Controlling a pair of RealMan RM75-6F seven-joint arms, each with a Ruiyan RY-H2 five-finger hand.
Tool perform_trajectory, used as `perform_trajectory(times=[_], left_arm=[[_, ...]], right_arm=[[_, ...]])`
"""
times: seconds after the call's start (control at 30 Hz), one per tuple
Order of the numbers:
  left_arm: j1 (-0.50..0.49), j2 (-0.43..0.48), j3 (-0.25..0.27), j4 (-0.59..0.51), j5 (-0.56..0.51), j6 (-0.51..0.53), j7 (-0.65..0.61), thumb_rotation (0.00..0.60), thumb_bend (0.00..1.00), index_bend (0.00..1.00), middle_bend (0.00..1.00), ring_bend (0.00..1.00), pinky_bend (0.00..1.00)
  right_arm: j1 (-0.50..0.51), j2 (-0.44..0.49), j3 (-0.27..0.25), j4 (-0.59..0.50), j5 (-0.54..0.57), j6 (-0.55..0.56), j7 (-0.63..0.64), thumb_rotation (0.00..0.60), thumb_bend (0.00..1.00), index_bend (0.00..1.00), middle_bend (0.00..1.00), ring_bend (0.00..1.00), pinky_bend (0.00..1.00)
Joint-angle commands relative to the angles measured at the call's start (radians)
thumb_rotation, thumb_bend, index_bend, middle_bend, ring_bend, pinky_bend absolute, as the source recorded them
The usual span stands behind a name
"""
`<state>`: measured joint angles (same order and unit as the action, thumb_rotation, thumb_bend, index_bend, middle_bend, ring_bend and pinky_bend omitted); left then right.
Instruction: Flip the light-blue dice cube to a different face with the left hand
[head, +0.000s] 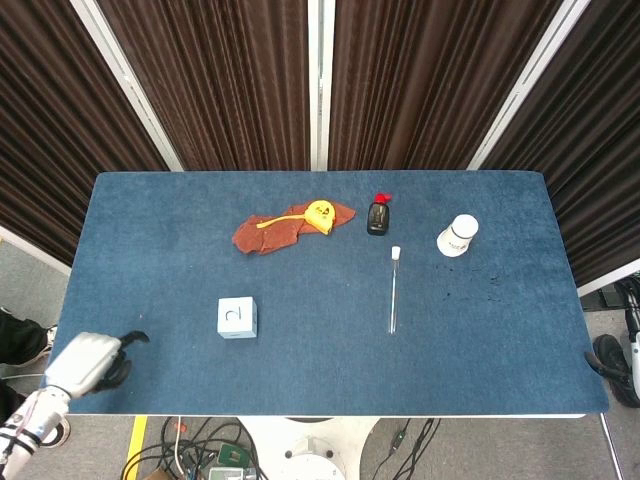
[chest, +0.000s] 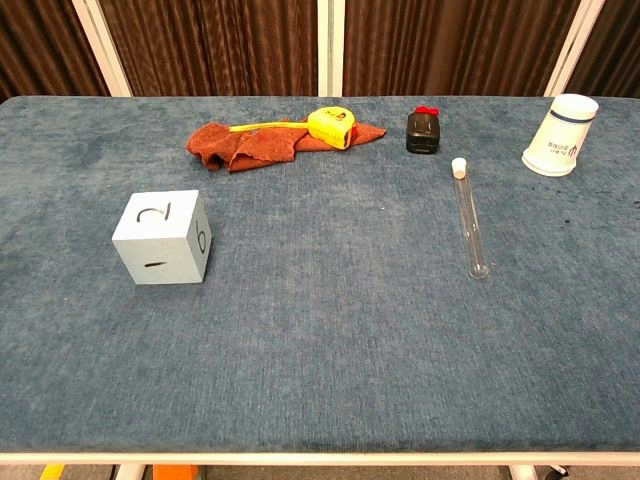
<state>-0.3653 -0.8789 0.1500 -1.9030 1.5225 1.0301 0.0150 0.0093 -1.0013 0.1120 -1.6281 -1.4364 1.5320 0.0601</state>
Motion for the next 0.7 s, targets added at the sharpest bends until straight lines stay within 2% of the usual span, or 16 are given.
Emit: perform_trajectory(times=[0.03,0.4,0.57,0.7], left_arm=[[-0.047,-0.003,0.006,-0.052,0.007,-0.074,0.079,0.600,0.56,0.27,0.82,0.83,0.87],[-0.175,-0.101,-0.063,-0.102,-0.091,-0.244,0.250,0.600,0.56,0.21,0.82,0.83,0.87],[-0.227,-0.149,-0.106,-0.104,-0.160,-0.264,0.343,0.600,0.56,0.20,0.82,0.83,0.87],[-0.263,-0.185,-0.114,-0.093,-0.190,-0.278,0.434,0.600,0.56,0.20,0.81,0.83,0.87]], right_arm=[[-0.001,0.003,0.001,-0.006,0.001,0.002,-0.004,0.600,0.06,0.00,0.00,0.00,0.00],[0.005,-0.002,0.000,0.008,0.022,-0.024,0.008,0.600,0.06,0.00,0.00,0.00,0.00],[0.005,-0.005,0.000,0.025,0.033,-0.035,0.022,0.600,0.06,0.00,0.00,0.00,0.00],[0.007,-0.005,0.001,0.035,0.041,-0.044,0.031,0.600,0.06,0.00,0.00,0.00,0.00]])
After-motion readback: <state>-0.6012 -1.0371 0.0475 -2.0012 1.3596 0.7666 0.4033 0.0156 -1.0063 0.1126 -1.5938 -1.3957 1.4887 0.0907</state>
